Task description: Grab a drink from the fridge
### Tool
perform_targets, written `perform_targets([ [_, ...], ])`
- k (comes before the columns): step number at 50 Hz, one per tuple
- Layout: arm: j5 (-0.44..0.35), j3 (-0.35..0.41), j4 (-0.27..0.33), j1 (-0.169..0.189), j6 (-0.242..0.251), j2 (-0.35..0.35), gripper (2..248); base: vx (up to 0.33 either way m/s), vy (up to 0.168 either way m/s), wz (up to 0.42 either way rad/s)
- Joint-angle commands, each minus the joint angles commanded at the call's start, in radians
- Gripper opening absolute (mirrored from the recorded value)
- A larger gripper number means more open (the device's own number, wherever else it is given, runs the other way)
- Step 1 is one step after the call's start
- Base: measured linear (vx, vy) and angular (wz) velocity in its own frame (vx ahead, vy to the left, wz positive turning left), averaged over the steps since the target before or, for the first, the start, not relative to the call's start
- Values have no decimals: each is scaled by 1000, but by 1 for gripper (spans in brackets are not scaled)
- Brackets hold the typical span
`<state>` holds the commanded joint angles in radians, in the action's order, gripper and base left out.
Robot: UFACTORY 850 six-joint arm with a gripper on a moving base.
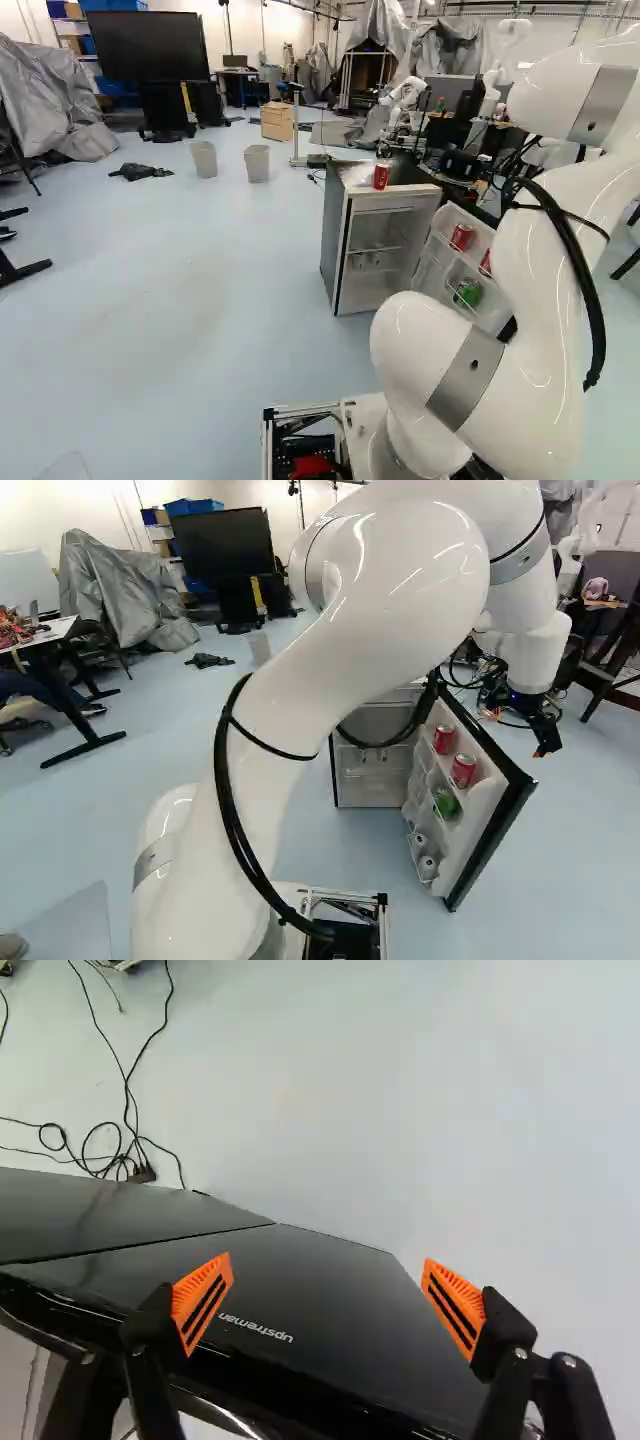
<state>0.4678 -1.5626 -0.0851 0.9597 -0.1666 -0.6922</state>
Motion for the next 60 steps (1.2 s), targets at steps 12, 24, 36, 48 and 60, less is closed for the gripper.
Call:
perform_targets([
  [12,42,7,0,4,0,5,247,0,0,0],
  [24,58,22,0,6,0,15,247,0,0,0],
  [36,59,43,0,2,0,29,247,0,0,0],
  [48,59,67,0,-7,0,45,247,0,0,0],
  [60,59,95,0,-17,0,64,247,0,0,0],
])
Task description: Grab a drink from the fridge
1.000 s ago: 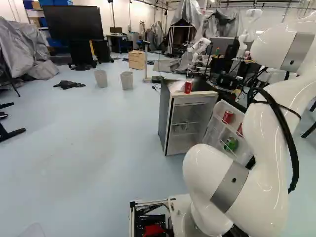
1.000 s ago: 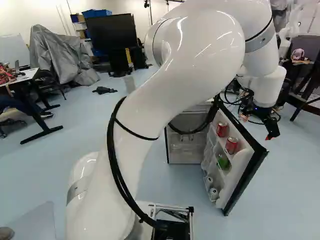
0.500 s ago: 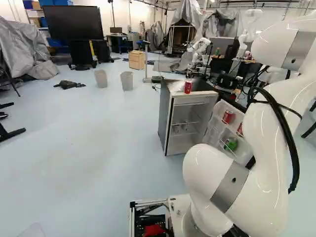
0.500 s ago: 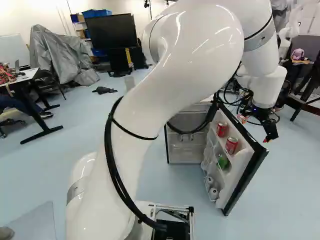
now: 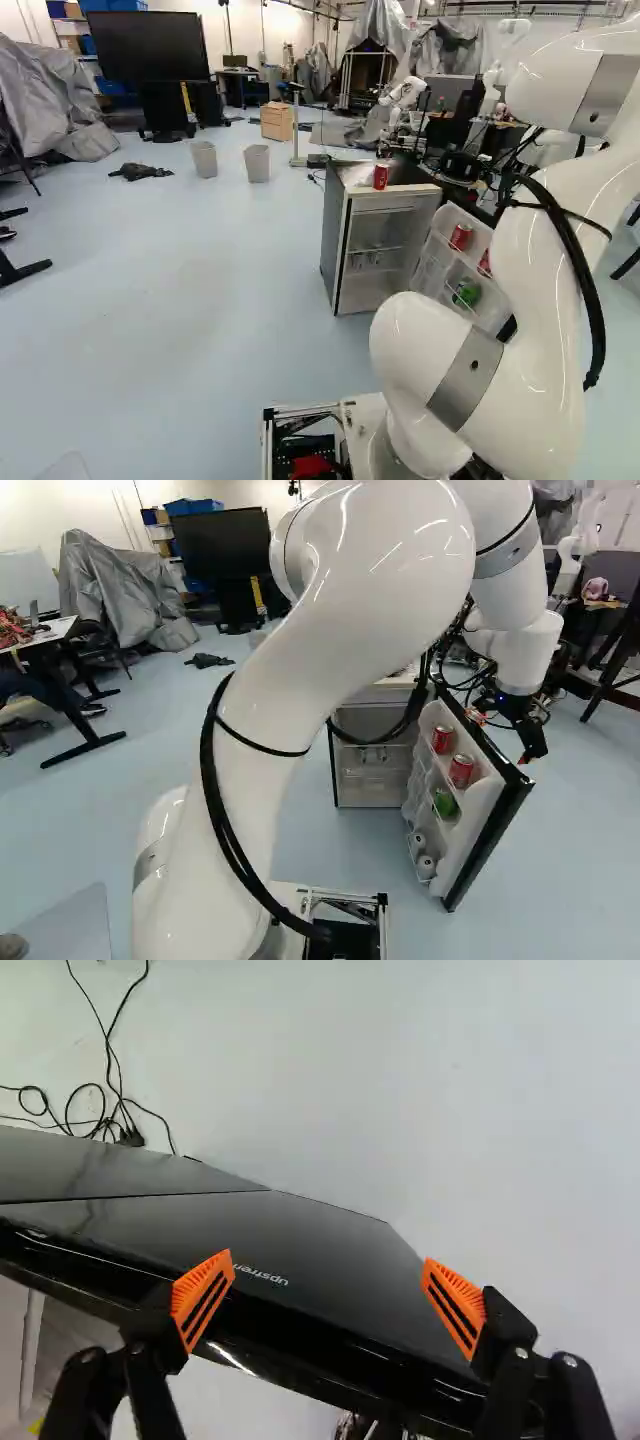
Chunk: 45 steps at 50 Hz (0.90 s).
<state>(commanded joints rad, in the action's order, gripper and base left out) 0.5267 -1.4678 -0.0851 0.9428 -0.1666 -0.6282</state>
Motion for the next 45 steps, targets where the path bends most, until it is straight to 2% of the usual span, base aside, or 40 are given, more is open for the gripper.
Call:
perform_targets([
  [45,0,106,0,-44,0,73,247,0,0,0],
])
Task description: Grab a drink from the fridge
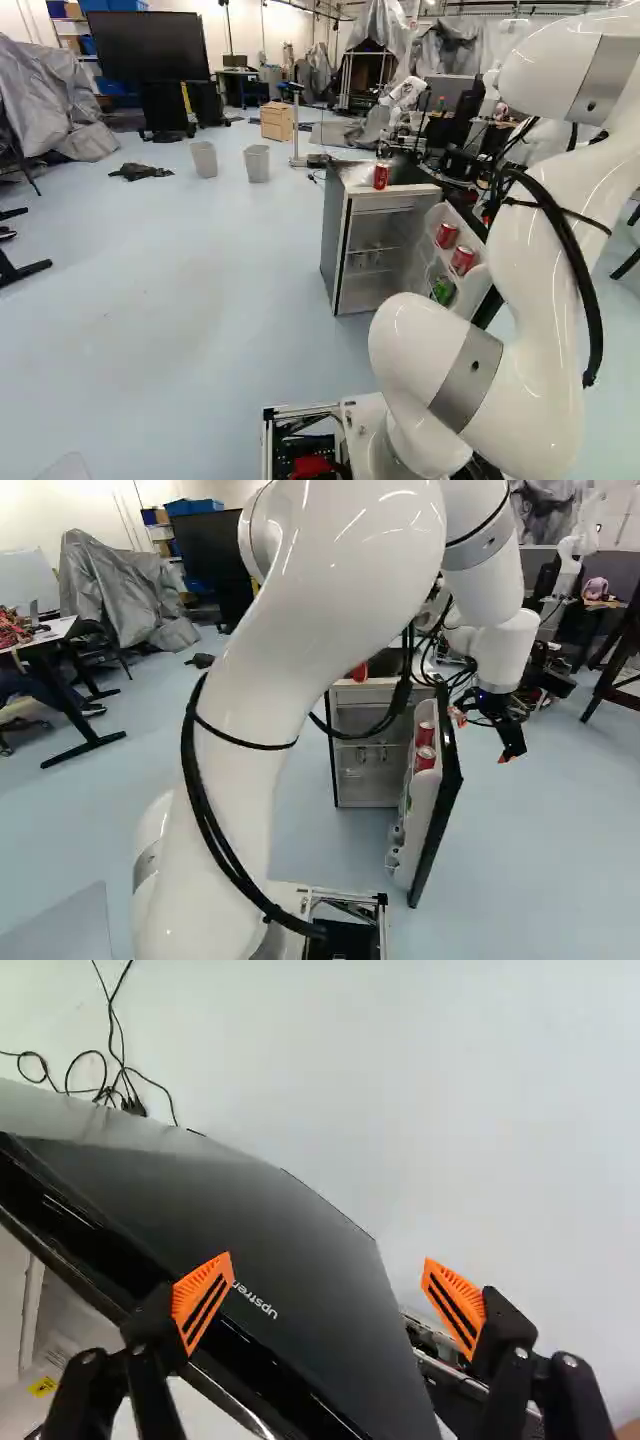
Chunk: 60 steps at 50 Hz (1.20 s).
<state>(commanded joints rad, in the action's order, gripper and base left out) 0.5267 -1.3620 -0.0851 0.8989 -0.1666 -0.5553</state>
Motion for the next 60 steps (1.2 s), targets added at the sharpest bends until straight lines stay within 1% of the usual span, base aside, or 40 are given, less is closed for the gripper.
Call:
perform_targets([
  [34,0,90,0,-45,0,64,247,0,0,0],
  [60,0,162,0,-87,0,115,247,0,0,0],
])
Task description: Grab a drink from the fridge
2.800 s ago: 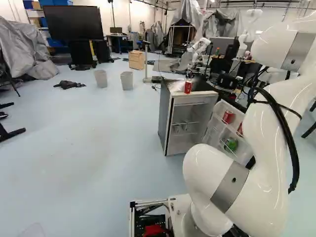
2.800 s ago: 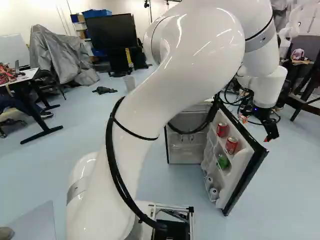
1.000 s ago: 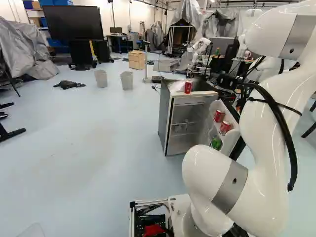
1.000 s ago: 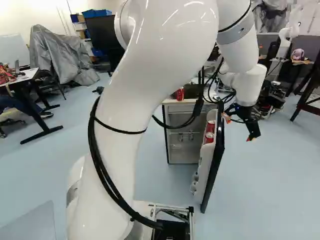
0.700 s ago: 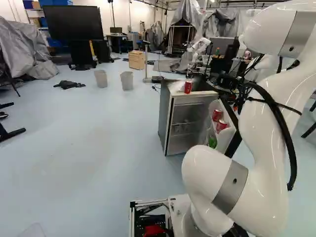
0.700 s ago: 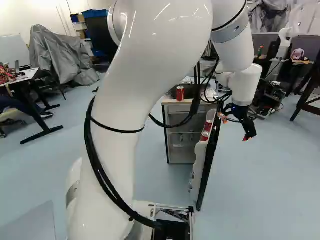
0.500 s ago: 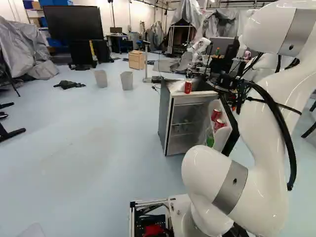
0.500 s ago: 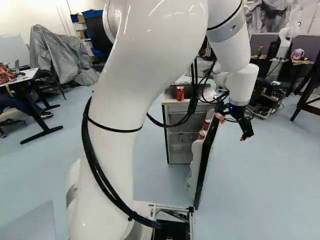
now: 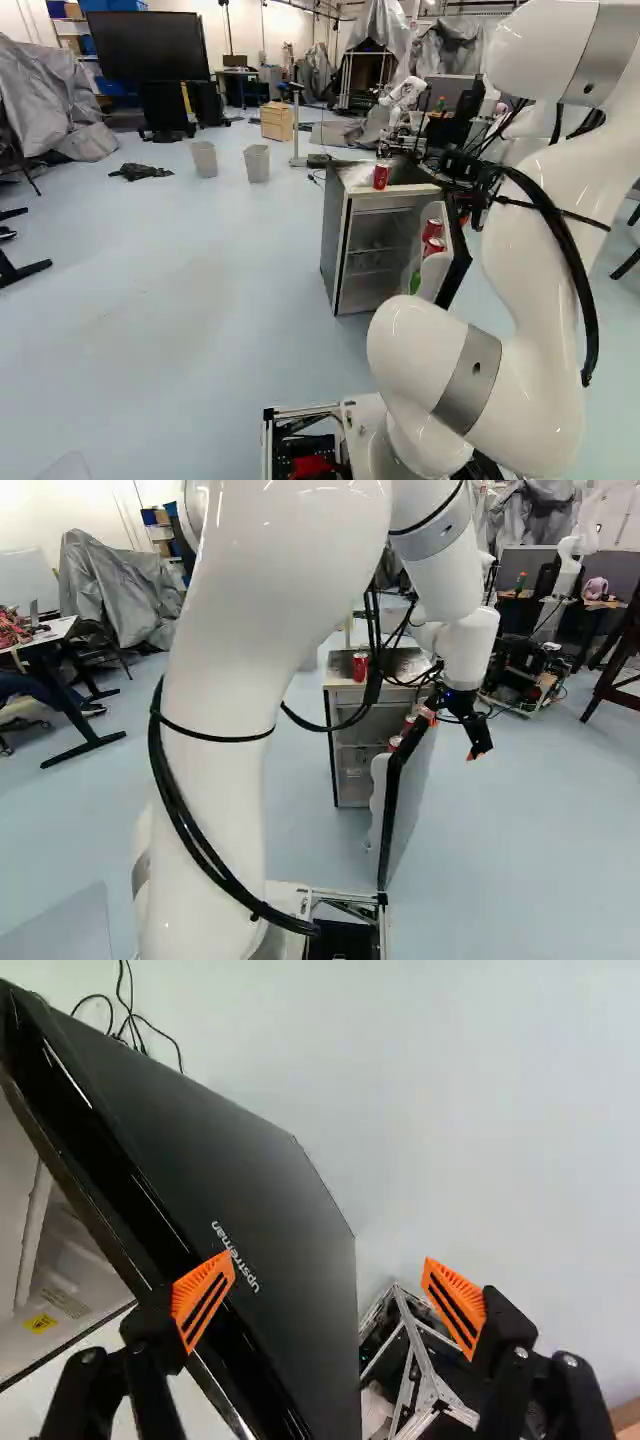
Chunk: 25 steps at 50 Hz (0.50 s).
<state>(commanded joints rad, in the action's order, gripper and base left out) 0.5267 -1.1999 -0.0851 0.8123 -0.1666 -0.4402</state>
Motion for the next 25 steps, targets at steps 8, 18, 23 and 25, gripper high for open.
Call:
perform_targets([
  [8,0,19,0,-15,0,14,247,0,0,0],
  [18,0,43,0,-39,0,31,247,0,0,0],
  [23,0,54,0,-52,0,40,247,0,0,0],
  [25,0,58,0,-57,0,43,247,0,0,0],
])
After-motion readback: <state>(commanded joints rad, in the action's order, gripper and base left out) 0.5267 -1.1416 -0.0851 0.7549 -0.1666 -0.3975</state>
